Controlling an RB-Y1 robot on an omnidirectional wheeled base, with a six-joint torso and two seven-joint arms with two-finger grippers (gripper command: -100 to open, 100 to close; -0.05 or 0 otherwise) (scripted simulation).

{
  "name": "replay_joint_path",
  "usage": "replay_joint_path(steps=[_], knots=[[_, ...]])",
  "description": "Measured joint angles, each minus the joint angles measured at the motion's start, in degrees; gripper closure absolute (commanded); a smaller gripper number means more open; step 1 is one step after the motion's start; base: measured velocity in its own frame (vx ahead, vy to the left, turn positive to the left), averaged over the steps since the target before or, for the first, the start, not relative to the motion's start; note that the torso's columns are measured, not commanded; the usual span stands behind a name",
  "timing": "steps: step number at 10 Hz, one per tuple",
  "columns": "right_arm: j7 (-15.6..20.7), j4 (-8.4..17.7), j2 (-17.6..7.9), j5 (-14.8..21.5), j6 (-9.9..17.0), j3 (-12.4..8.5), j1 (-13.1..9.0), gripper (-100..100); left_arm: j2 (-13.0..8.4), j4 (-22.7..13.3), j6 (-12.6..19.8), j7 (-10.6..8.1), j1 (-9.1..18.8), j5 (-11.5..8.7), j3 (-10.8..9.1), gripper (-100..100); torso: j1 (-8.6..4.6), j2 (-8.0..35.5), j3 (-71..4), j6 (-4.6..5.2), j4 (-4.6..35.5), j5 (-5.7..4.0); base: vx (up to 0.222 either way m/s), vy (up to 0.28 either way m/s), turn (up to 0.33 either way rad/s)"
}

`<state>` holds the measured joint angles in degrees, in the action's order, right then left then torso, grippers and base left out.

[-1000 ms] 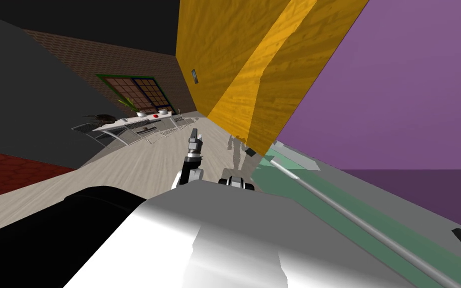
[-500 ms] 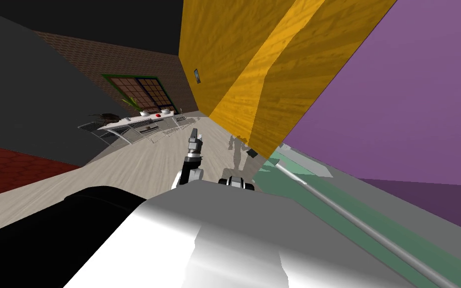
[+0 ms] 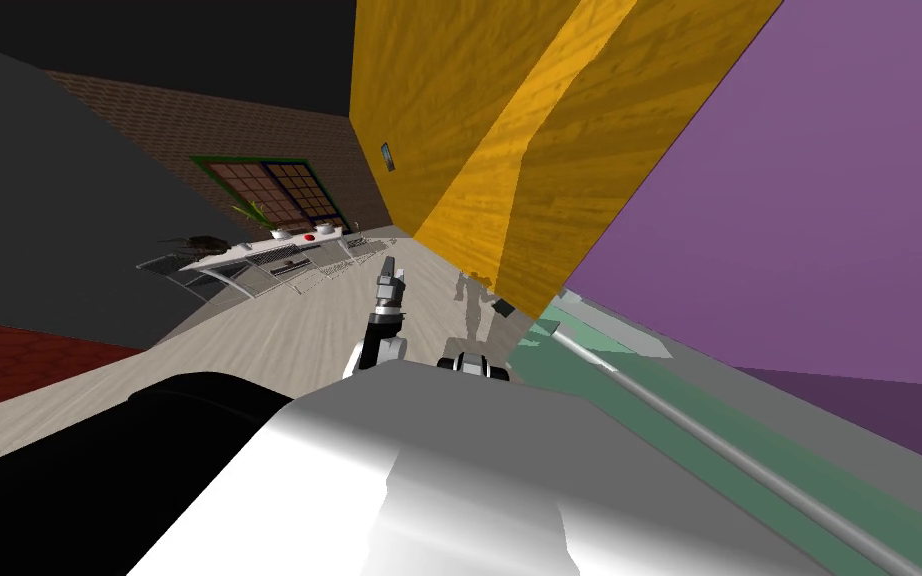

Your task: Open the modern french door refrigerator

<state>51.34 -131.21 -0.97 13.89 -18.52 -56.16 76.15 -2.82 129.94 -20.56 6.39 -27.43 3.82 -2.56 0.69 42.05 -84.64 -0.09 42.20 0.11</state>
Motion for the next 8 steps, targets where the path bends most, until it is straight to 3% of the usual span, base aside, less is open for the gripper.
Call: replay_joint_path(steps=[8], knots=[[0.4,2.84,1.36,-1.1,5.94,-2.75,-0.99,100,0.0,0.0,0.0,0.0,0.0,0.0,0.0,0,-0.42,-0.01,-0.24,-0.06,0.0,0.24,0.082,0.229,-0.142]])
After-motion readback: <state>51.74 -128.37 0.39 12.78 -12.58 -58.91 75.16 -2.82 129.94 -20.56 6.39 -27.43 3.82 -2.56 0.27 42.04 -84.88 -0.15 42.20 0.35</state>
